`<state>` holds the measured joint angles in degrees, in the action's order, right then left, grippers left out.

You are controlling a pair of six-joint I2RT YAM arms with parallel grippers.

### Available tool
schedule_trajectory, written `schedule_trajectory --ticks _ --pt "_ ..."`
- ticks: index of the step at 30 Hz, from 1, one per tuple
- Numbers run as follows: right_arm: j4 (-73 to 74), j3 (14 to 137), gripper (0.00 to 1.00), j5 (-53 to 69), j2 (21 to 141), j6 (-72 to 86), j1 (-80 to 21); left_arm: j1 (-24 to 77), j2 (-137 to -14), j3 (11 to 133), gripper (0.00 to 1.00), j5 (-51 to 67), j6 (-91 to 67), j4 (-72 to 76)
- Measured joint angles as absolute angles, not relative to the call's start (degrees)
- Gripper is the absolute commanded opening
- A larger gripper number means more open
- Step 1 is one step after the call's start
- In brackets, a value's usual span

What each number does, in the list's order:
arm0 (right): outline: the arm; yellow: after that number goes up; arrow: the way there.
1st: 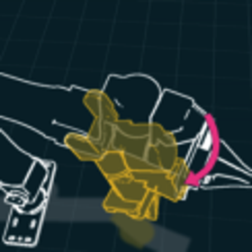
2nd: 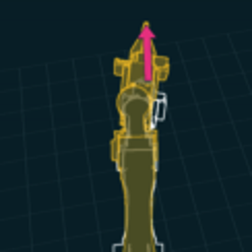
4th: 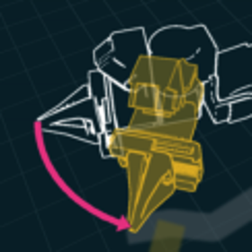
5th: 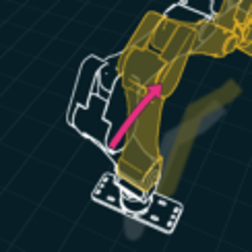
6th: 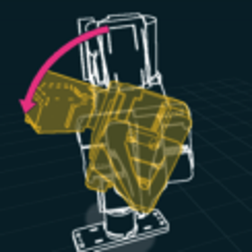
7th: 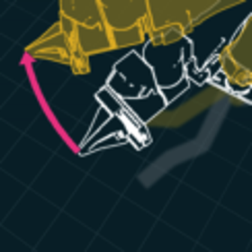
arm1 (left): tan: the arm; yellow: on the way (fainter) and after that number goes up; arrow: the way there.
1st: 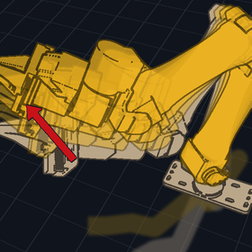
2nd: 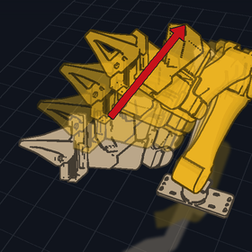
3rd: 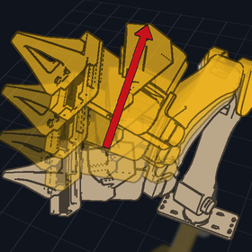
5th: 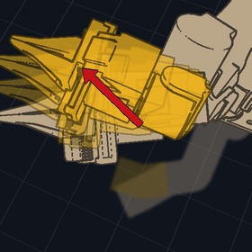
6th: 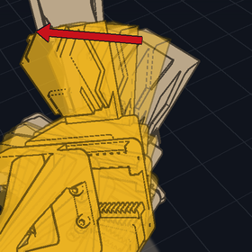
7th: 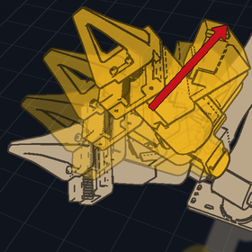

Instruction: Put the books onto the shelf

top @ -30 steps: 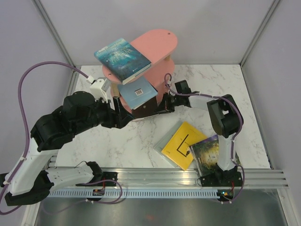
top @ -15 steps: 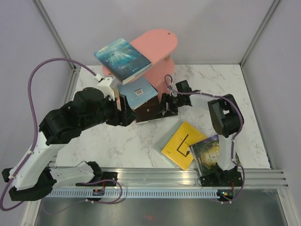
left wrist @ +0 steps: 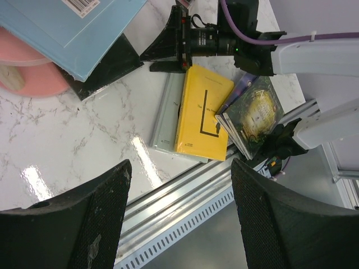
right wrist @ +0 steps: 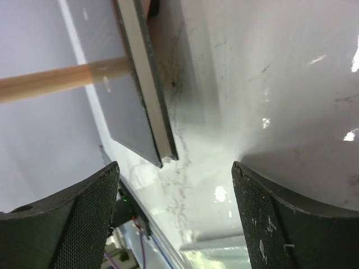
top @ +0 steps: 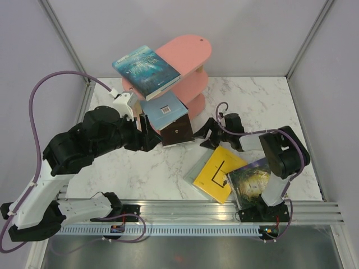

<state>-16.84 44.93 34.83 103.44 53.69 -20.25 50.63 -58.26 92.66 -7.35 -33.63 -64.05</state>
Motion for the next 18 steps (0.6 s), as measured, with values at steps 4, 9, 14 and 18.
schedule_trajectory --ticks 4,9,14,18 --pt "-32.8 38.4 0.85 33.7 104.0 64.2 -22.4 50.6 -57.6 91.9 0.74 -7.2 -33.6 -63.6" --pt "-53.2 33.9 0.85 32.0 109.3 77.3 -25.7 50.6 -57.5 91.5 0.74 -7.1 -33.6 -63.3" --pt "-62.6 34.0 0.82 28.2 115.6 82.5 -29.5 50.6 -56.3 90.7 0.74 -7.0 -33.6 -63.3" --pt "-65.6 33.9 0.77 24.9 116.8 83.7 -31.6 50.6 -55.4 90.5 0.74 -7.0 -33.7 -63.3"
